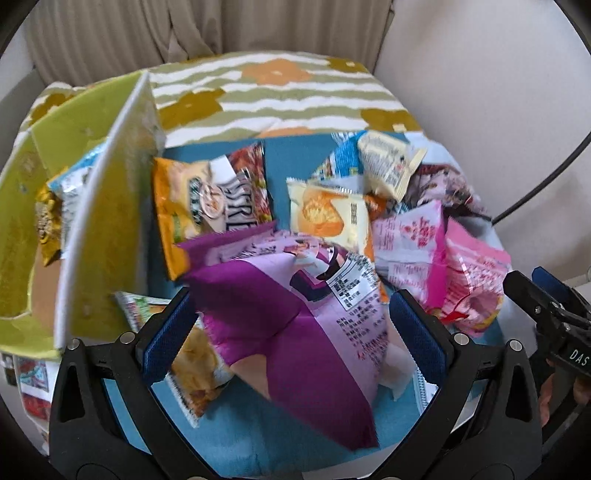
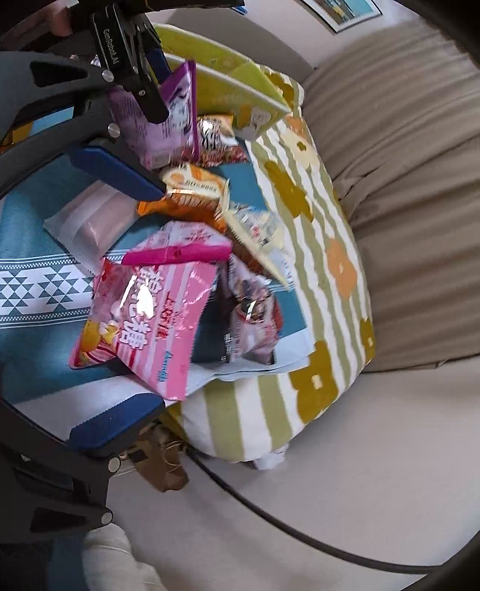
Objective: Organize snacks
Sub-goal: 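Grasp the purple packet with left tool while right tool grasps pink marshmallow packet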
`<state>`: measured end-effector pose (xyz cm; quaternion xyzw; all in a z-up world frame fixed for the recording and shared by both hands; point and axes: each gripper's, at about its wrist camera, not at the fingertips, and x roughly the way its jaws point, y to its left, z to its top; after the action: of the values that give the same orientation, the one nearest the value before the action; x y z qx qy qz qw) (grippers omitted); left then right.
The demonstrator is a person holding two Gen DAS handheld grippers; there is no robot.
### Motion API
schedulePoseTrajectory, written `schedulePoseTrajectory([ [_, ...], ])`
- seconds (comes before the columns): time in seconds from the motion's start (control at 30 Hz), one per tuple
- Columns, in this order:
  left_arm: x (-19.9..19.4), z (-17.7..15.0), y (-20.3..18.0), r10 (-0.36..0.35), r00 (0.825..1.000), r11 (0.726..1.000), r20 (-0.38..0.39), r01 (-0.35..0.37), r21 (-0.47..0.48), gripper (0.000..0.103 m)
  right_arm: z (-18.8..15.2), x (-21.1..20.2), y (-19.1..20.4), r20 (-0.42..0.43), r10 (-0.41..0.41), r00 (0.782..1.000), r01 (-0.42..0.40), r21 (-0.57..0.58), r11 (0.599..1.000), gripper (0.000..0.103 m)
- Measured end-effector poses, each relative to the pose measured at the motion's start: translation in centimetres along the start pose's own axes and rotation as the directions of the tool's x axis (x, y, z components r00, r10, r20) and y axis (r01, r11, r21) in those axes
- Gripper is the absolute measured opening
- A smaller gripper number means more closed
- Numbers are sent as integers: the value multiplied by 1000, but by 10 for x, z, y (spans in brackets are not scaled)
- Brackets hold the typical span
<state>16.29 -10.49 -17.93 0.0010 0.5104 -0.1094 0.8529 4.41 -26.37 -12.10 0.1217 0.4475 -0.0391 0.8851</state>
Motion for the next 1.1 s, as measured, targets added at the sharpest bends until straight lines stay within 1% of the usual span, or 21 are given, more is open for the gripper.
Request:
schedulePoseTrajectory([
  [0.07,9,0,-2,-5,1000,1000,-18,5,19,102,-5,8,0,-15,-22,1000,22,2,1000,103],
  [0.2,16,2,-3,-8,1000,999,-26,9,50,101,-11,18,-1,-26,-33,999,34,31,999,103],
  [0.23,18,3,-3,-9,1000,998,-30,11,54,99,-12,20,-1,-27,-38,999,39,35,999,103],
  [0.37,23,6,-2,-25,999,997,-44,28,72,96,-14,30,0,-28,-73,997,74,43,996,103],
  [0.4,24,6,-3,-21,999,996,-49,25,86,92,-14,33,0,-29,-78,997,80,47,996,103],
  [0.43,25,6,-4,-16,999,995,-52,21,99,82,-15,37,-1,-31,-86,996,88,50,995,103],
  [0.47,26,6,-5,-7,999,993,-54,13,115,79,-16,40,-1,-33,-94,995,96,53,994,103],
  [0.5,26,6,-6,-2,999,992,-54,9,124,71,-17,42,0,-34,-100,994,102,56,993,103],
  [0.57,27,6,-6,-6,998,991,-59,14,136,68,-19,47,-1,-36,-113,993,115,64,991,103],
  [0.63,26,6,-5,-10,998,990,-61,19,142,63,-20,49,-2,-40,-118,992,121,77,990,103],
  [0.73,24,7,-5,-10,998,988,-59,19,153,59,-22,52,-3,-46,-117,992,121,97,988,103],
  [0.9,23,6,-2,-17,998,988,-60,26,152,57,-22,56,-4,-48,-115,992,120,130,984,103],
  [1.0,20,6,1,-22,998,989,-59,30,144,57,-23,59,-6,-56,-101,993,108,154,982,94],
  [1.1,16,4,2,-23,998,990,-51,30,139,56,-26,63,-10,-73,-76,994,88,174,981,79],
])
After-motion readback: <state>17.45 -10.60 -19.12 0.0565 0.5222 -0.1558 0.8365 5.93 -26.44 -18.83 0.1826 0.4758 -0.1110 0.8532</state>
